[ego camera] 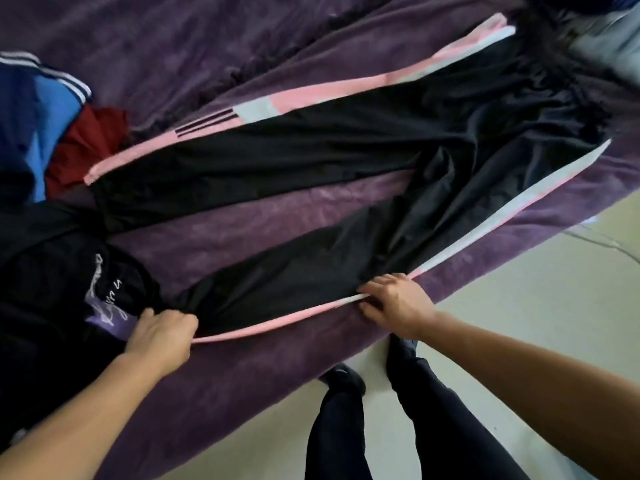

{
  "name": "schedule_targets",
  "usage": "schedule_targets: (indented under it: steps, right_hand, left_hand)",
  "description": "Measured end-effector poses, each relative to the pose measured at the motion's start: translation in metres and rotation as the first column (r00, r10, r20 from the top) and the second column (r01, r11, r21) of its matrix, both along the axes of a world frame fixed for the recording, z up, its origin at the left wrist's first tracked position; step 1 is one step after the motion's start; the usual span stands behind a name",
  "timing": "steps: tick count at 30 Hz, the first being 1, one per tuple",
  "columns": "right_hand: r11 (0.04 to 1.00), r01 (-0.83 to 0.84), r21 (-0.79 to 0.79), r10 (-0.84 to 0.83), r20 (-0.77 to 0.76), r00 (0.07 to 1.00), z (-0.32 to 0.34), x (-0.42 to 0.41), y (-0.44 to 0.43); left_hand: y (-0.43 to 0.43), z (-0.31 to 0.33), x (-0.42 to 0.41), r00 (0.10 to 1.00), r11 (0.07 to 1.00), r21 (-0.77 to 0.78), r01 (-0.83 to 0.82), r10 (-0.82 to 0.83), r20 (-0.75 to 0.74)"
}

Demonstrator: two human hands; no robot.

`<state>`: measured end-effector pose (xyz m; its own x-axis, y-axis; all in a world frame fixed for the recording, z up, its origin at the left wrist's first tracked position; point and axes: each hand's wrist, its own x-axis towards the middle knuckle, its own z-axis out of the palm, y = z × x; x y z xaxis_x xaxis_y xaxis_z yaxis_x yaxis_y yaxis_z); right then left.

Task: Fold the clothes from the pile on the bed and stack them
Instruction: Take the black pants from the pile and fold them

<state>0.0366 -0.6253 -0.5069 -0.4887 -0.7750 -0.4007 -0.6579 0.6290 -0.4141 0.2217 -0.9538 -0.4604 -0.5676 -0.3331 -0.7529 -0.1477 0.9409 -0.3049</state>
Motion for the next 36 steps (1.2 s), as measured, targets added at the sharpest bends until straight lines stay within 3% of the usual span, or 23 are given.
schedule_targets:
  steps: [4, 9, 12, 15, 17, 19, 21, 25, 31, 33, 36]
  right_hand:
    - [0.968, 0.192, -0.158, -0.214, -0.132, 0.968, 0.0, -0.047, 0.024]
    - [0.919, 0.363, -0.153, -0.394, -0.342, 0.853, 0.014, -0.162, 0.104]
    - [0.919, 0.39, -0.047, -0.366, -0.465, 0.806, 0.02, -0.235, 0.166]
    - [0.91, 0.355, 0.213, -0.209, -0.504, 0.838, 0.019, -0.301, 0.214]
    - [0.889, 0.285, 0.359, -0.077, -0.496, 0.865, 0.012, -0.336, 0.232]
    - [0.902, 0.196, 0.384, 0.005, -0.464, 0.886, 0.001, -0.361, 0.244]
    - [0.956, 0.135, 0.262, -0.003, -0.448, 0.894, -0.008, -0.38, 0.256]
    - [0.996, 0.087, 0.022, -0.069, -0.426, 0.902, 0.002, -0.399, 0.293]
    - [0.998, -0.055, 0.007, 0.054, -0.31, 0.949, 0.04, -0.411, 0.303]
    - [1.0, 0.017, -0.006, -0.018, -0.268, 0.963, 0.051, -0.425, 0.285]
    - [0.983, 0.183, -0.03, -0.185, -0.239, 0.953, 0.062, -0.46, 0.245]
  left_hand:
    - [0.037, 0.0, -0.041, 0.997, 0.996, 0.053, 0.072, -0.07, -0.035]
    - [0.141, -0.011, -0.139, 0.935, 0.928, 0.338, 0.157, -0.03, -0.353]
    - [0.211, -0.019, -0.199, 0.892, 0.861, 0.475, 0.184, 0.056, -0.448]
    - [0.273, -0.035, -0.249, 0.863, 0.841, 0.51, 0.183, 0.11, -0.493]
    - [0.305, -0.051, -0.273, 0.873, 0.86, 0.485, 0.16, 0.106, -0.476]
    - [0.331, -0.066, -0.289, 0.904, 0.893, 0.435, 0.115, 0.088, -0.419]
    - [0.347, -0.073, -0.297, 0.907, 0.909, 0.414, 0.04, 0.141, -0.397]
    - [0.353, -0.071, -0.3, 0.816, 0.89, 0.455, -0.025, 0.281, -0.505]
    - [0.32, -0.034, -0.306, 0.87, 0.783, 0.574, -0.239, 0.436, -0.231]
    - [0.289, -0.018, -0.318, 0.82, 0.748, 0.59, -0.304, 0.521, -0.238]
    - [0.226, 0.003, -0.343, 0.658, 0.659, 0.636, -0.402, 0.691, -0.301]
